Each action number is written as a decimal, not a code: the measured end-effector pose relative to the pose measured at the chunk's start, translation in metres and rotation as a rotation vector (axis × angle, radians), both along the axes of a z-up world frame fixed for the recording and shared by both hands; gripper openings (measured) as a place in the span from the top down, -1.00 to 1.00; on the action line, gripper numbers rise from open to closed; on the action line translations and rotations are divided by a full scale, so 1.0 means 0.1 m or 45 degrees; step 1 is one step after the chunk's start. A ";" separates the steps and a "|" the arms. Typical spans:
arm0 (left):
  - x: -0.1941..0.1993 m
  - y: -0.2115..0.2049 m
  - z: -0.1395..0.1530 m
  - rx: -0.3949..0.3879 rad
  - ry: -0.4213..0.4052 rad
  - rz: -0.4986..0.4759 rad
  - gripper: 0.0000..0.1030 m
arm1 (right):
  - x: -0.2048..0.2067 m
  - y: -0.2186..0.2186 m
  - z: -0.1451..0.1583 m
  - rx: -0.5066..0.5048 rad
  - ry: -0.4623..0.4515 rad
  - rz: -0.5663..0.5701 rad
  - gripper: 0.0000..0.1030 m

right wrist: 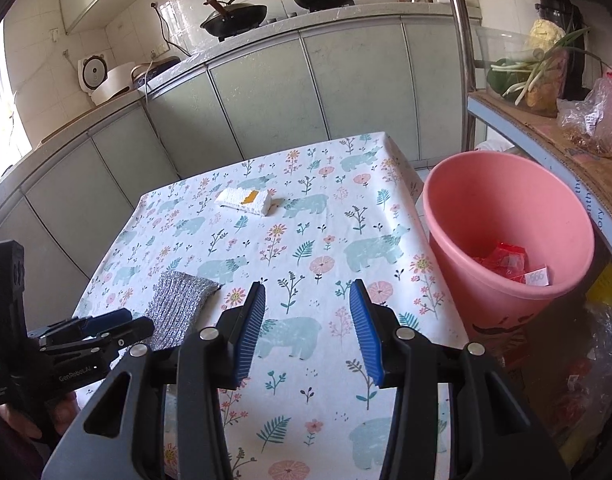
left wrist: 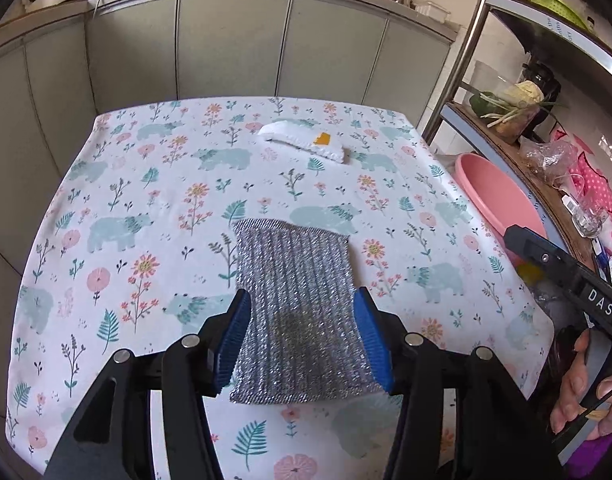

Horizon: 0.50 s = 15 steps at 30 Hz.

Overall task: Collect trash
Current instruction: 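Move both grippers back over the table toward the grey scrubber pad, then grasp the grey scrubber pad with the left gripper while the right gripper grasps the white foam block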

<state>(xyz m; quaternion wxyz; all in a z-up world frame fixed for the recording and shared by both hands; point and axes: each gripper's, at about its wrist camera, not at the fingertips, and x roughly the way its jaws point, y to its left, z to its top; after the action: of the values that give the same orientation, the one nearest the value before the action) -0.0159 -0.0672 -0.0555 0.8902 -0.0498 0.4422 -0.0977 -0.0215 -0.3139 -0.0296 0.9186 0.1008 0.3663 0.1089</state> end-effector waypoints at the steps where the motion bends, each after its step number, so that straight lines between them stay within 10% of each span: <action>1: 0.01 0.04 -0.04 -0.023 0.029 0.007 -0.02 | 0.01 0.02 -0.01 0.002 0.004 0.006 0.13; 8: 0.06 -0.04 -0.12 -0.055 0.086 -0.015 -0.11 | 0.04 0.08 -0.06 0.003 0.018 0.043 0.13; 15: 0.09 -0.19 -0.21 0.250 0.022 -0.026 -0.26 | 0.07 0.09 -0.11 0.007 0.035 0.060 0.13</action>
<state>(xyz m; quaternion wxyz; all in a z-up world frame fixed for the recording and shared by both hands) -0.0070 -0.0864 -0.0766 0.8858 0.0414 0.4580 -0.0625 -0.0143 -0.3048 -0.0403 0.9104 0.0961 0.3809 0.1300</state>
